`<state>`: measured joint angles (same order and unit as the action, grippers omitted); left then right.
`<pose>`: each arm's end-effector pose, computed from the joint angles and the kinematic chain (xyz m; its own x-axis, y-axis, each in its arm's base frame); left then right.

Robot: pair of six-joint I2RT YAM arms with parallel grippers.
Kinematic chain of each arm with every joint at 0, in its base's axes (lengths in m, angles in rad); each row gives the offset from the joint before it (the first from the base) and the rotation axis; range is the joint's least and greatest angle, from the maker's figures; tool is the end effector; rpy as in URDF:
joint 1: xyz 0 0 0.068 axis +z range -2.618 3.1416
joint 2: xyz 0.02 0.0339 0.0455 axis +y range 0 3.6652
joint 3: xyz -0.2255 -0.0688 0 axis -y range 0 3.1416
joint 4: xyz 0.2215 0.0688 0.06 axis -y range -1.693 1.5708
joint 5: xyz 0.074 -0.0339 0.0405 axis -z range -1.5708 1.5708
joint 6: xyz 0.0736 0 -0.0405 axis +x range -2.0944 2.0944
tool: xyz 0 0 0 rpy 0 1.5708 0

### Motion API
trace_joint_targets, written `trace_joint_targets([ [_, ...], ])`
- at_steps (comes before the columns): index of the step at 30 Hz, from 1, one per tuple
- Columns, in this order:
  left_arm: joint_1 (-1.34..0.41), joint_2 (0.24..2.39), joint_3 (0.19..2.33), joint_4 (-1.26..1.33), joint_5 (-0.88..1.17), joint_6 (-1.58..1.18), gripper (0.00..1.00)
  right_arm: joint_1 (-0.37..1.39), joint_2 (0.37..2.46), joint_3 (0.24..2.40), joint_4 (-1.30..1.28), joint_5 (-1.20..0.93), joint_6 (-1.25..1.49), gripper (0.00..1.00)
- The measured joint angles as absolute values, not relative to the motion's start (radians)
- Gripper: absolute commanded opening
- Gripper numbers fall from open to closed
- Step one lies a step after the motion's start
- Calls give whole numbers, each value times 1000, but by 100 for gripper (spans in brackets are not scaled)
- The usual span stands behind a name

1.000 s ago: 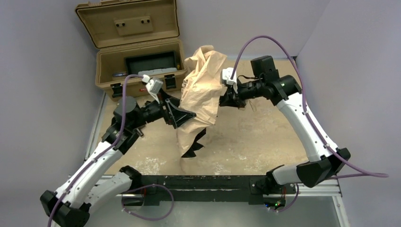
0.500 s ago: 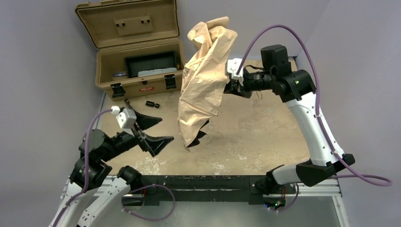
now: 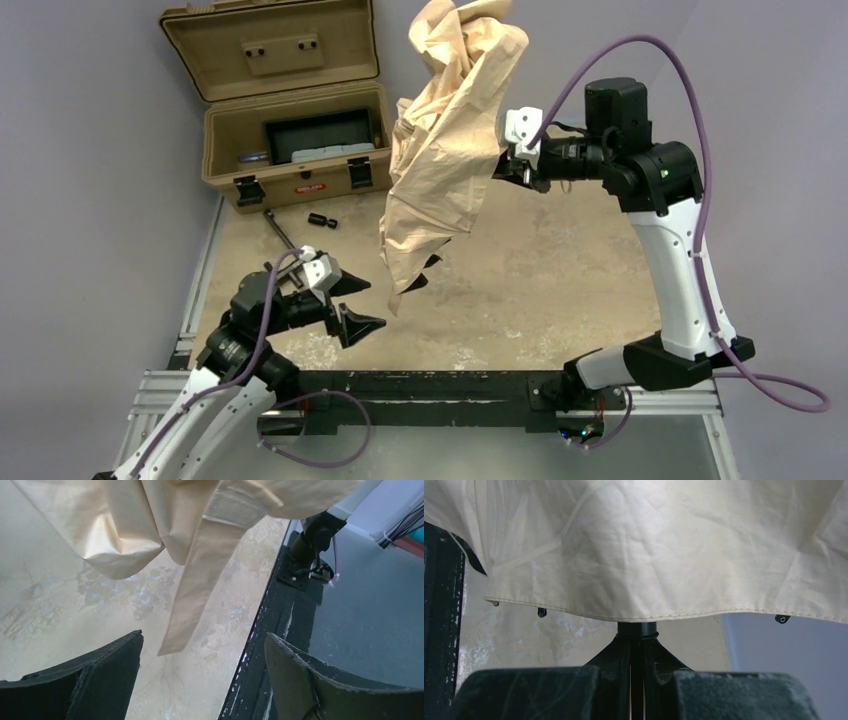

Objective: Put away the umbrella

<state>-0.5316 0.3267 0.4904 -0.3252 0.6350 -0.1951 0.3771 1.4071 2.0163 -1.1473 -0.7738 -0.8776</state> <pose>0.1043 -0.1120 0.2597 -0.3129 0.0030 -0.9498 0.8686 0.4055 -0.2849 0.2036 0.1359 0.4470 0.3273 -0.4621 -0.8242 -0.8913 0.1386 -0.4316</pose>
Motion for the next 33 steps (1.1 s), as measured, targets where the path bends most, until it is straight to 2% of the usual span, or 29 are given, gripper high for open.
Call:
trace_joint_targets([
  [7,-532,561,474,-148,707,-142,83,361,1406,2022,-1161,-812,-880,0],
  [14,-532,698,470,-24,770,-139,65,339,1400,2023,-1163,-845,-880,0],
  [19,-546,715,456,66,855,-162,66,322,1400,2049,-1167,-875,-879,0],
  [20,-553,720,451,86,870,-170,62,318,1400,2056,-1167,-883,-878,0],
  [21,-559,722,445,100,883,-176,53,316,1400,2061,-1167,-887,-877,0],
  [23,-572,725,439,110,903,-188,29,306,1400,2074,-1167,-896,-876,0],
  [26,-580,730,440,95,913,-174,7,292,1400,2088,-1167,-912,-875,0],
  [28,-580,730,440,70,911,-153,0,284,1399,2094,-1167,-918,-875,0],
  [33,-580,711,444,16,888,-96,0,265,1394,2096,-1168,-945,-871,0],
])
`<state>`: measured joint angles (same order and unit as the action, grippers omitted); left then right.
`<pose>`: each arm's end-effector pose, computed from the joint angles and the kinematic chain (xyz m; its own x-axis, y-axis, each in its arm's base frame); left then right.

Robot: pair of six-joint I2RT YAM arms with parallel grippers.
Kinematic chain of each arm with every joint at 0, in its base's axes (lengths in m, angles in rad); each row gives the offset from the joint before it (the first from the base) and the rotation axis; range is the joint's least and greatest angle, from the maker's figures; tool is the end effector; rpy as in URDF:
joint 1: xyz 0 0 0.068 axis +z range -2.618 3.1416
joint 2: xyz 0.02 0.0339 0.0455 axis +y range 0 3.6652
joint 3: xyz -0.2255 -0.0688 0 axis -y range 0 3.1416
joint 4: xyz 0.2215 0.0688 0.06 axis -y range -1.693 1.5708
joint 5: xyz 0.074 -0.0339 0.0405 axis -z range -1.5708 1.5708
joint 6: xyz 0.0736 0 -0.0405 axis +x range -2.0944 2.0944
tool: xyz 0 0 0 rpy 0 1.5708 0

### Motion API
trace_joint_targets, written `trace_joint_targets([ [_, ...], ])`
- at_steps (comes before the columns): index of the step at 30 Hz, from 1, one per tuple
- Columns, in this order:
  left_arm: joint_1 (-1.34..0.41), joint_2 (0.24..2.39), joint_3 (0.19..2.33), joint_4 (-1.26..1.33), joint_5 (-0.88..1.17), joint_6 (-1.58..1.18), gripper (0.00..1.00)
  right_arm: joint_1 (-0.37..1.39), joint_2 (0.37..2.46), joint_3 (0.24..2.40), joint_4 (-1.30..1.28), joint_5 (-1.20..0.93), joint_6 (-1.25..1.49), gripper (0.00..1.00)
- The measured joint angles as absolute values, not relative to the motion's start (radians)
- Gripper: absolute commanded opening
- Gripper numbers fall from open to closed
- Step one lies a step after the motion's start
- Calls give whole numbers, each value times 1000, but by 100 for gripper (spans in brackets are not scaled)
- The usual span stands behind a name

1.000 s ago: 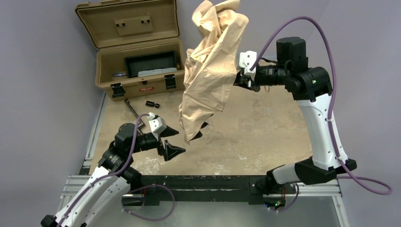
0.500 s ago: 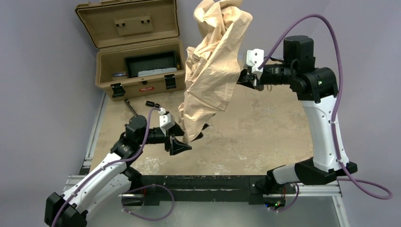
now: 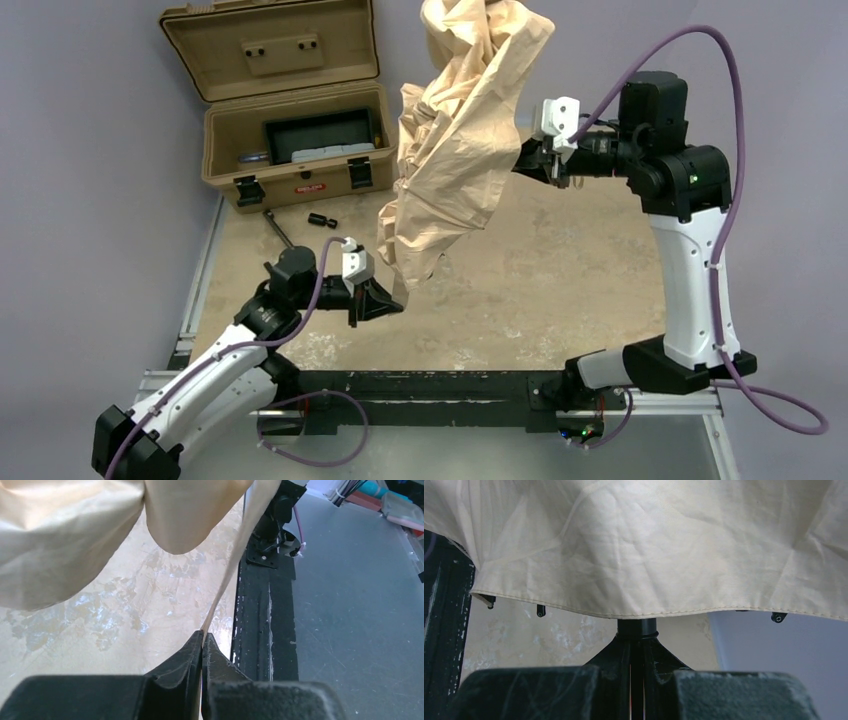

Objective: Put away the umbrella

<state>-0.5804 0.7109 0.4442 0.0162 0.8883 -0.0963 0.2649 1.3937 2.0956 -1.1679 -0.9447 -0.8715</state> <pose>0.1320 -0.1548 0.2303 -0.3000 0.1242 -0.9458 0.9501 0.1277 -0.2846 0.1922 0.1139 0.4717 0.3730 -0.3635 -0.8537 -0.8803 0.1520 -0.4493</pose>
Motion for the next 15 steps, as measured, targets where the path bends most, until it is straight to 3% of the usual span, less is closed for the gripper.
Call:
trace_joint_targets([
  [15,-575,801,596,-161,683,224,0,263,1285,1945,-1218,-1094,-877,0],
])
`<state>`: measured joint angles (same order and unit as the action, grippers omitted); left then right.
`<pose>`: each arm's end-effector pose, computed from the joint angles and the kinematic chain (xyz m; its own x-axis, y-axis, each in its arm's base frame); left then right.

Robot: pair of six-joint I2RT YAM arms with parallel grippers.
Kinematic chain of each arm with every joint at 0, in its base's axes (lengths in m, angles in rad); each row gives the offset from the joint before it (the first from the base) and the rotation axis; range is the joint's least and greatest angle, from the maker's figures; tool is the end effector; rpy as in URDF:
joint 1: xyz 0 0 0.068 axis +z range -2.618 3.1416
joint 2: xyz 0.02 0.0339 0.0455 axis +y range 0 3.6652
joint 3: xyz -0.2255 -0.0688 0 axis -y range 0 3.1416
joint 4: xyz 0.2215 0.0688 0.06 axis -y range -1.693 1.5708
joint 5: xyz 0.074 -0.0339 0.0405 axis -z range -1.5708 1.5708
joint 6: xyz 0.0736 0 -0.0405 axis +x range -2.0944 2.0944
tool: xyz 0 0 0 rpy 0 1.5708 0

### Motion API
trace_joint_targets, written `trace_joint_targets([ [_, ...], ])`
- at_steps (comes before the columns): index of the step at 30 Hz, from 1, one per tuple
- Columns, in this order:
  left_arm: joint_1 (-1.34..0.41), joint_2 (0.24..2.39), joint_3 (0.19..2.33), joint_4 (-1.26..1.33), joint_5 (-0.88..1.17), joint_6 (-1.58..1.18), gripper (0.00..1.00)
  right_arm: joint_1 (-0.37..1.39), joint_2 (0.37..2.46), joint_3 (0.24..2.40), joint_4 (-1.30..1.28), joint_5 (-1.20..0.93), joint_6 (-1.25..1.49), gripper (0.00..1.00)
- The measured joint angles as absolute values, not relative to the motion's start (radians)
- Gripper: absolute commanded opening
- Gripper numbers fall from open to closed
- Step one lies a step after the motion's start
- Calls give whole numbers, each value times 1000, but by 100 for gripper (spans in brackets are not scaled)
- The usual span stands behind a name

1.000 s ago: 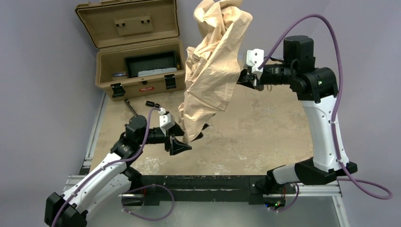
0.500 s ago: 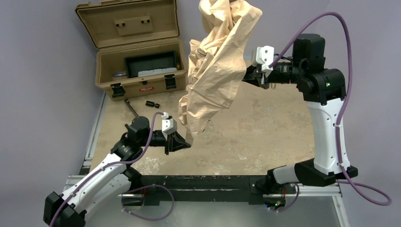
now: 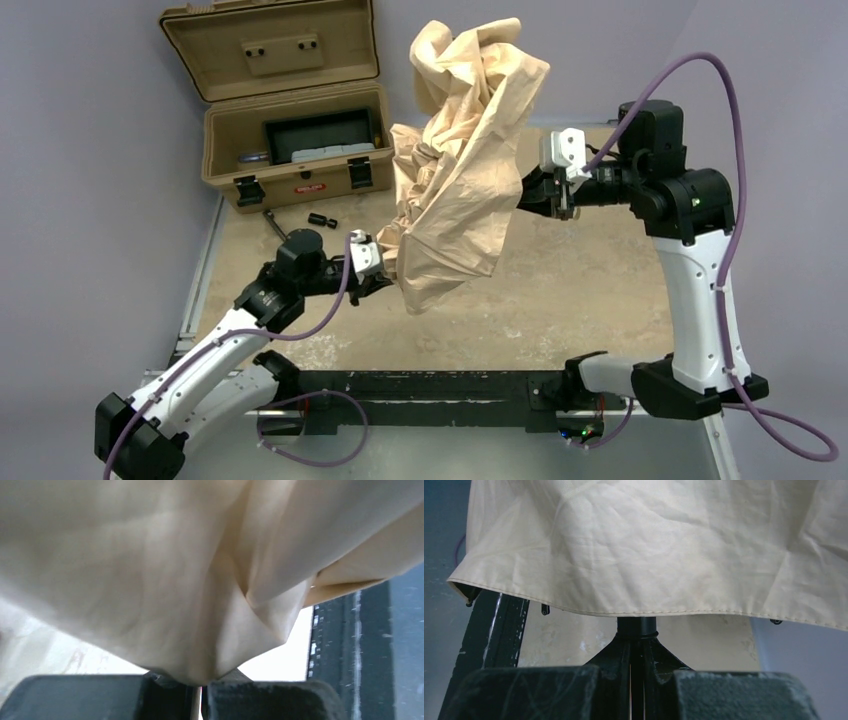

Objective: Put away the umbrella

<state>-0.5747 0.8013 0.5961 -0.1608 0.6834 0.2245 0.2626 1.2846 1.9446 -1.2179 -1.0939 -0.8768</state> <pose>0.1548 -0.1556 0.2422 -0.0888 0.2632 -0.9606 0.9603 0.2788 -0.0124 0.1626 0.1114 0.4560 0.3241 -0.2783 -0.9042 -0.9348 0.0527 -0.3513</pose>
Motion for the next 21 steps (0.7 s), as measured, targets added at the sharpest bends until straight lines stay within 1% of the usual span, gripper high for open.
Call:
trace_joint_targets([
  [5,-553,825,608,-167,623,301,0,287,1242,1877,-1217,-1092,-884,0],
  [15,-519,851,625,-112,606,334,0,375,1176,1687,-1219,-1090,-911,0],
  [21,-492,809,624,-79,593,335,0,380,1164,1670,-1219,-1084,-918,0],
])
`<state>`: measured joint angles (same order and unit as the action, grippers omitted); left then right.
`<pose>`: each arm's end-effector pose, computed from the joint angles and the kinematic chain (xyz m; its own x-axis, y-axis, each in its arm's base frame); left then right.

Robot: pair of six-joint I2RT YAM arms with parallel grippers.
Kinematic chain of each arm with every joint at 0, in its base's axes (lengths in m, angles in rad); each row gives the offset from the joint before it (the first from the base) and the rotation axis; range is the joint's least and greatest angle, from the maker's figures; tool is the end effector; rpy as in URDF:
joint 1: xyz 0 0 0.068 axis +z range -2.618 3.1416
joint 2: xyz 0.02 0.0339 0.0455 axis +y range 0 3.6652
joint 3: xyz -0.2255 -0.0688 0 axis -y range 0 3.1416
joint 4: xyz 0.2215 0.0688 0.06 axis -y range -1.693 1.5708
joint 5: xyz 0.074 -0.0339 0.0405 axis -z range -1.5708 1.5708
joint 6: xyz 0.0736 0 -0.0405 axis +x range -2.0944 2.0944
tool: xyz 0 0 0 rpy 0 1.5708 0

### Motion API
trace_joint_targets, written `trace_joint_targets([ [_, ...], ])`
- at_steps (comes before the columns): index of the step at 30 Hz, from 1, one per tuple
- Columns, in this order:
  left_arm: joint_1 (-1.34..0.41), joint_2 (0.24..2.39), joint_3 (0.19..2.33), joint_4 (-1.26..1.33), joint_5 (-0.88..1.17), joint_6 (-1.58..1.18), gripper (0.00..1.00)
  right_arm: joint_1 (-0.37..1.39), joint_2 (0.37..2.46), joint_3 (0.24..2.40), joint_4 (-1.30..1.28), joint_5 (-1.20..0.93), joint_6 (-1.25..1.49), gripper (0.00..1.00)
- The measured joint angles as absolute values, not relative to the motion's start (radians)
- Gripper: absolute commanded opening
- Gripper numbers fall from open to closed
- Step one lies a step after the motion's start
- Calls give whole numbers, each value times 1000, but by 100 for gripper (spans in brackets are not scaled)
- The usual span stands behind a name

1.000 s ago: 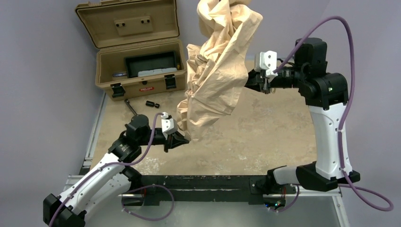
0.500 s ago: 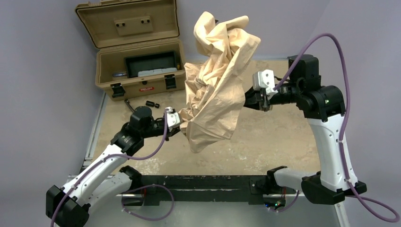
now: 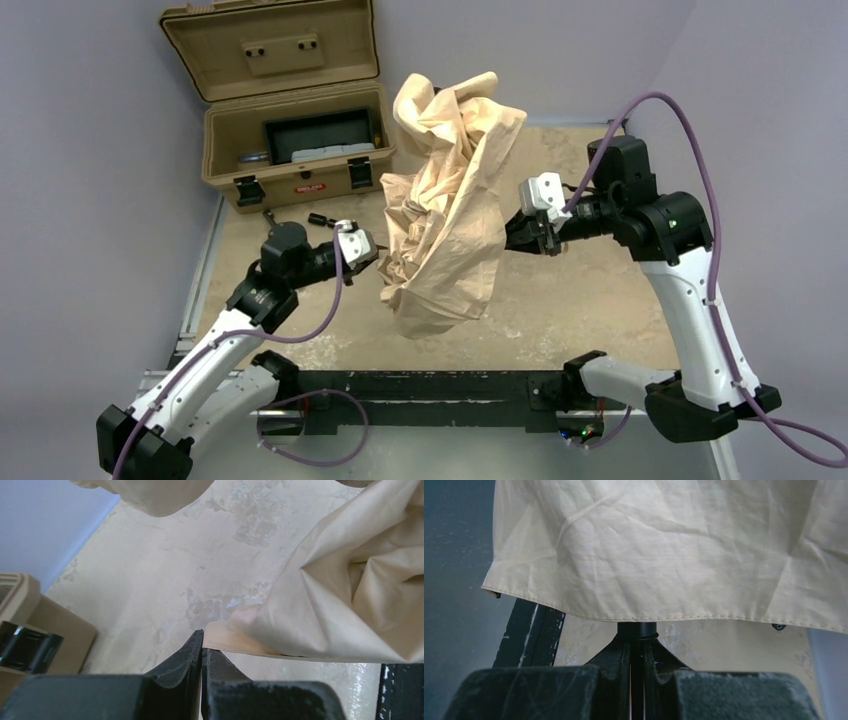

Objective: Put away the umbrella

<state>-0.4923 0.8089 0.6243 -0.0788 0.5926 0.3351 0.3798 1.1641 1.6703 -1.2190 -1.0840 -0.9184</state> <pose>0.1775 -0.1419 0.2598 0.0685 0.2728 -0.9596 0.8945 0.4092 0.1802 0.1407 0.1262 0.4096 0.2626 -0.2954 -0.9186 -0.9649 -0.0794 -0.2503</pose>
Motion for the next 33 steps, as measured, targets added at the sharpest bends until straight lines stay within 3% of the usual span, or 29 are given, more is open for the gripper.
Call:
trace_joint_targets([
  [16,-465,931,589,110,660,245,0,464,1196,1629,-1210,-1157,-944,0],
  [25,-465,952,616,158,635,273,0,587,1165,1372,-1211,-1130,-1009,0],
  [33,-465,913,573,354,575,228,0,651,1108,1306,-1208,-1061,-1138,0],
])
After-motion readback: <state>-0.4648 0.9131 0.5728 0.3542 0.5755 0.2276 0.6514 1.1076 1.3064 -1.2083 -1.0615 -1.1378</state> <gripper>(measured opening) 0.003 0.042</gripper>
